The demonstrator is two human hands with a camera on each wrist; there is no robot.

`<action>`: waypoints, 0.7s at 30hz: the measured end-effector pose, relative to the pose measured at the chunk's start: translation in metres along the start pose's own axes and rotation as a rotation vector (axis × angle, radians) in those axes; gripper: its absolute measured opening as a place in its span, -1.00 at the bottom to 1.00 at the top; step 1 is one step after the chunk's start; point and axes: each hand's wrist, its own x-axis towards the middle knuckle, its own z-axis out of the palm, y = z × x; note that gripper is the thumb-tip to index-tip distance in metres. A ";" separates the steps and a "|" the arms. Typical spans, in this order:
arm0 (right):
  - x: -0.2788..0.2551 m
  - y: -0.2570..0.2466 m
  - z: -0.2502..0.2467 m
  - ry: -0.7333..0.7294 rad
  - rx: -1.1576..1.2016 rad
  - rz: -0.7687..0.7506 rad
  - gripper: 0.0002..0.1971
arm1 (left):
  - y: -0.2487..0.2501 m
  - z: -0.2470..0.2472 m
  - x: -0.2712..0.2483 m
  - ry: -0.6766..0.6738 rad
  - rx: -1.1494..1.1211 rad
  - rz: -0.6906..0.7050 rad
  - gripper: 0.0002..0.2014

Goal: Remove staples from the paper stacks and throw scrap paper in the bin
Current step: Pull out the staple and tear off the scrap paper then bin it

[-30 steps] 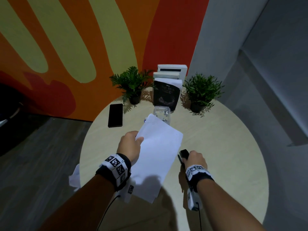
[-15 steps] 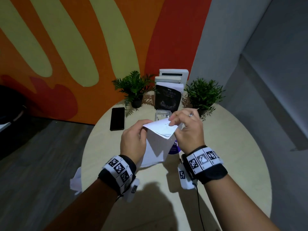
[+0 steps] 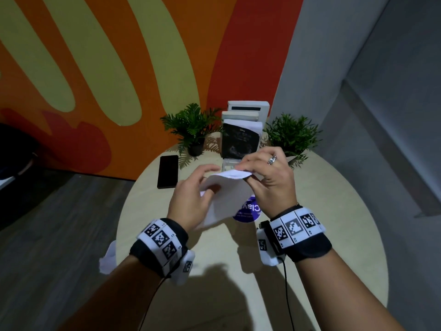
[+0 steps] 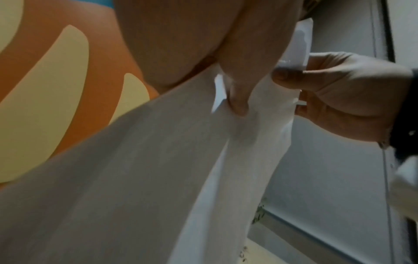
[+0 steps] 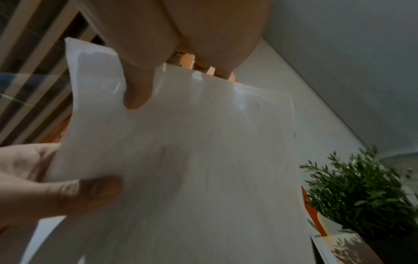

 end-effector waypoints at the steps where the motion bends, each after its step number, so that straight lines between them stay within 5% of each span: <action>1: 0.003 0.001 -0.002 -0.010 -0.026 0.006 -0.84 | 0.000 0.000 0.003 -0.031 0.007 0.002 -0.67; 5: 0.005 0.009 0.000 0.013 -0.162 0.257 -0.52 | -0.006 0.002 0.008 -0.040 -0.068 -0.111 -0.77; 9: -0.037 0.046 0.016 0.061 -0.164 0.705 -0.51 | -0.027 0.011 -0.003 0.008 -0.345 -0.428 -0.84; 13: -0.110 0.085 0.035 -0.281 -0.260 1.151 -0.53 | -0.058 0.027 -0.022 0.043 -0.389 -0.635 -0.73; 17: -0.172 0.096 0.050 -0.694 -0.425 1.220 -0.46 | -0.078 0.037 -0.037 -0.013 -0.323 -0.681 -0.88; 21: -0.192 0.100 0.052 -0.670 -0.473 1.191 -0.68 | -0.084 0.038 -0.040 -0.047 -0.301 -0.681 -0.98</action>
